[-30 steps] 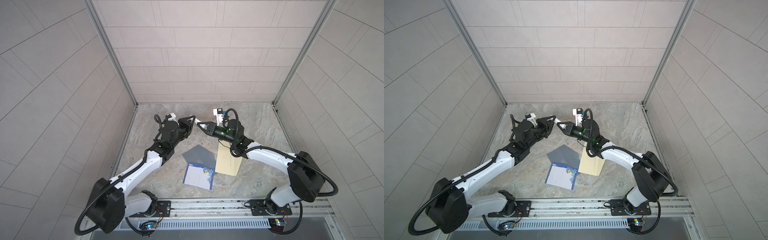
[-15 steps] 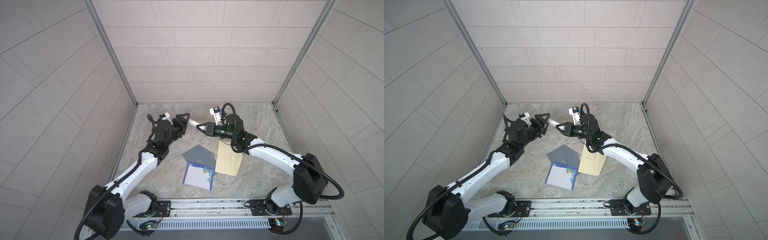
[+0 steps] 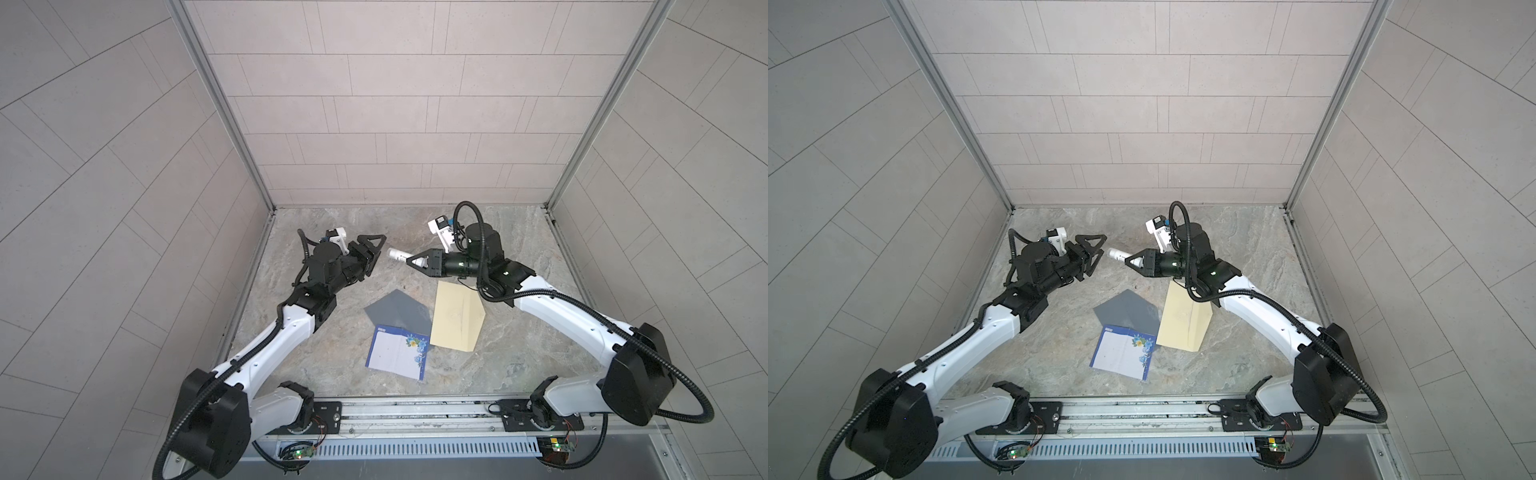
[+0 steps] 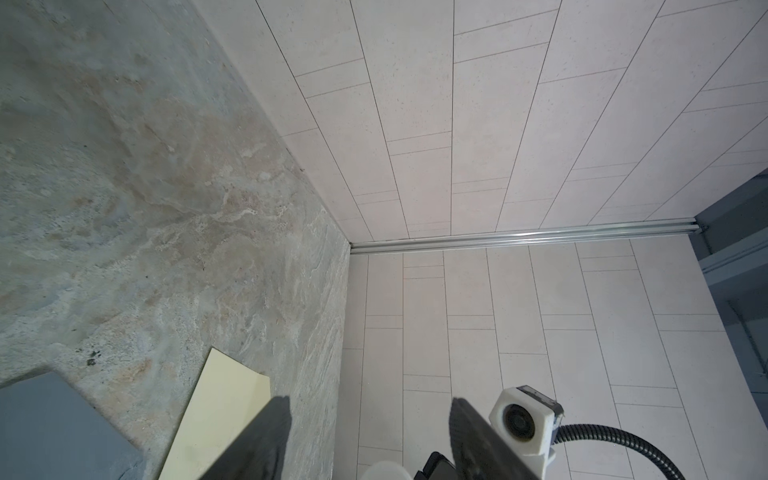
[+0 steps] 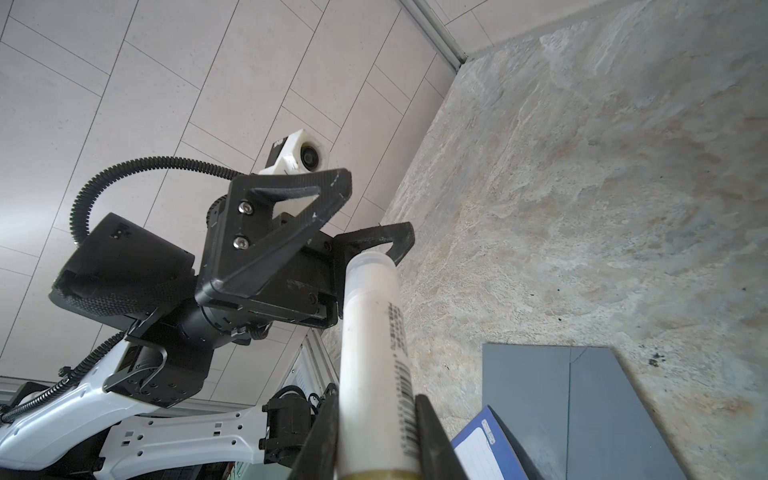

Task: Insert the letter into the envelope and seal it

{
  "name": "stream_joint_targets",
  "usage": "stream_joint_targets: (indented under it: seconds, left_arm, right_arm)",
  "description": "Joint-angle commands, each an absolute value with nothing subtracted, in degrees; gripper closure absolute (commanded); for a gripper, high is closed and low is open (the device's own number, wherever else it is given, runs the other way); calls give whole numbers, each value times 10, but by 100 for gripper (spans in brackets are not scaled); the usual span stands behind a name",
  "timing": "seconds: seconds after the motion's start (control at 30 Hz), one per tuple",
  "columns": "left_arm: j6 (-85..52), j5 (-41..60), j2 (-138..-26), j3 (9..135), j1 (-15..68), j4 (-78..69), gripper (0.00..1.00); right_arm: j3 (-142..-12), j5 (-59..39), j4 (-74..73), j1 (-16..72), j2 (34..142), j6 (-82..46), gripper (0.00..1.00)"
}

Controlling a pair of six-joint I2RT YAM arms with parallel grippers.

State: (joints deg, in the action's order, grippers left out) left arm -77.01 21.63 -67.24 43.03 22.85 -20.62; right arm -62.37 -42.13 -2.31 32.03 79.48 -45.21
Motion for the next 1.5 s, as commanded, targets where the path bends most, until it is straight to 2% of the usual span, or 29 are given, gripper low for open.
stream_joint_targets:
  seconds: [0.0,0.37,0.63,0.97,1.17,1.47]
  left_arm:
    - [-771,238,-677,437,240,-248,33]
    - [-772,231,-682,430,253,-253,58]
    - [-783,225,-685,421,253,-252,55]
    - [-803,226,-701,418,255,-285,57]
    - [-806,229,-706,425,254,-302,78]
    - [-807,214,-696,420,254,-298,97]
  right_arm:
    - [-630,-430,-29,321,794,-447,100]
    - [-641,-418,-68,320,818,-466,100]
    - [-645,-403,-83,321,810,-465,100]
    - [-642,-406,-95,320,816,-472,100]
    - [-641,-402,-94,320,821,-470,100]
    - [-628,-370,-96,319,819,-472,100]
